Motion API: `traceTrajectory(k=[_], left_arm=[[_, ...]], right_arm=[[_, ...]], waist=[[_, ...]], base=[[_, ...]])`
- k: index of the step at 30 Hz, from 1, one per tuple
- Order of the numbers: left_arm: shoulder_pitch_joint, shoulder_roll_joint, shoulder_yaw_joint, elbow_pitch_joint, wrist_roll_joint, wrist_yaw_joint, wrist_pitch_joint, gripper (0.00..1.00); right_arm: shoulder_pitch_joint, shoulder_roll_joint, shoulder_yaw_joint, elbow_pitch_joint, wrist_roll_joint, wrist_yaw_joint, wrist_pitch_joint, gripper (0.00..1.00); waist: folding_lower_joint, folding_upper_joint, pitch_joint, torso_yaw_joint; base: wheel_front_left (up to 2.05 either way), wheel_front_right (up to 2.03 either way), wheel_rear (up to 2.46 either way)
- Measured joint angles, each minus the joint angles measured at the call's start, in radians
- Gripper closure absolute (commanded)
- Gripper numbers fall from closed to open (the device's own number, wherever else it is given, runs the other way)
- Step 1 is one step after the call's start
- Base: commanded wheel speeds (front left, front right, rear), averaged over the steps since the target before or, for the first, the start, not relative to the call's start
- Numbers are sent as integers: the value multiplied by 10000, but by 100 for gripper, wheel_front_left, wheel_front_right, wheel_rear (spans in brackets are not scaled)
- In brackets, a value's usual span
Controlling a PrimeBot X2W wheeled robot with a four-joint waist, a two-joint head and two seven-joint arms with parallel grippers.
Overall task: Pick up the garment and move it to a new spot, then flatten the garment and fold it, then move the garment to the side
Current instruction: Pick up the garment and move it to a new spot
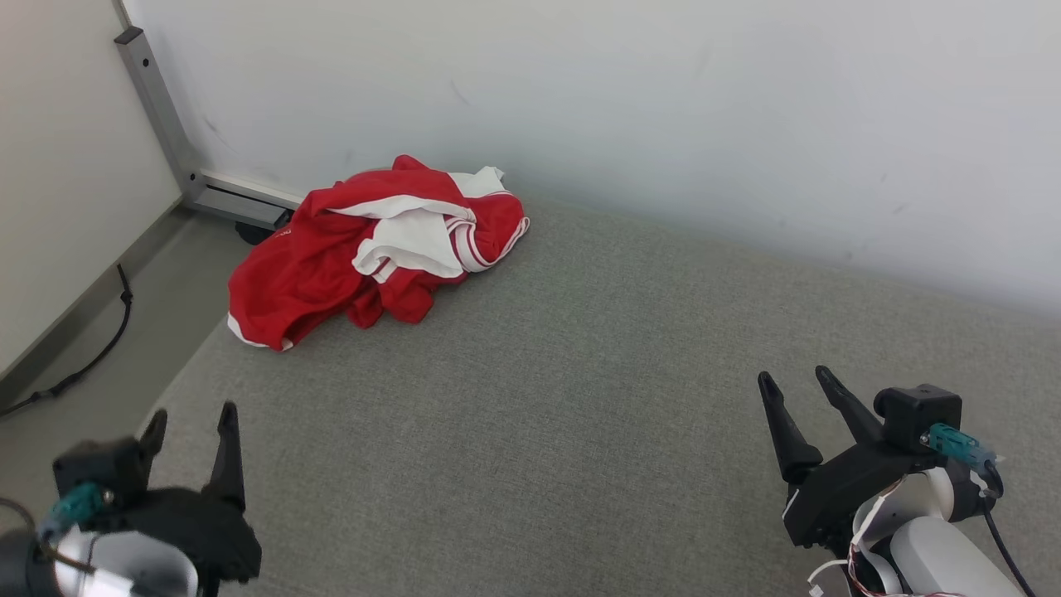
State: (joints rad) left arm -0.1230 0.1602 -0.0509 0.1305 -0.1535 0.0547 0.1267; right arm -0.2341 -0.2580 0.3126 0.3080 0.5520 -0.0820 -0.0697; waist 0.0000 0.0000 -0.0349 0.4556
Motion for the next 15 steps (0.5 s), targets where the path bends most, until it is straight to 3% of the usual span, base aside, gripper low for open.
traceTrajectory(k=[3, 7, 15], left_arm=[[-1191, 84, -8, 328, -487, -581, 339, 0], [-2847, 203, 75, 838, -959, -1045, 800, 0], [-5431, 545, 366, 2100, -1613, -1379, 1839, 0]], right_arm=[[-3, -42, 38, -63, -15, 2, 94, 0], [-29, -190, 54, -232, -113, 0, 209, 0], [-57, -681, -67, -612, -205, 0, 464, 0]], waist=[[0, 0, 88, -149], [0, 0, 304, -398], [1, 0, 889, -984]], base=[[0, 0, 0], [0, 0, 0], [0, 0, 0]])
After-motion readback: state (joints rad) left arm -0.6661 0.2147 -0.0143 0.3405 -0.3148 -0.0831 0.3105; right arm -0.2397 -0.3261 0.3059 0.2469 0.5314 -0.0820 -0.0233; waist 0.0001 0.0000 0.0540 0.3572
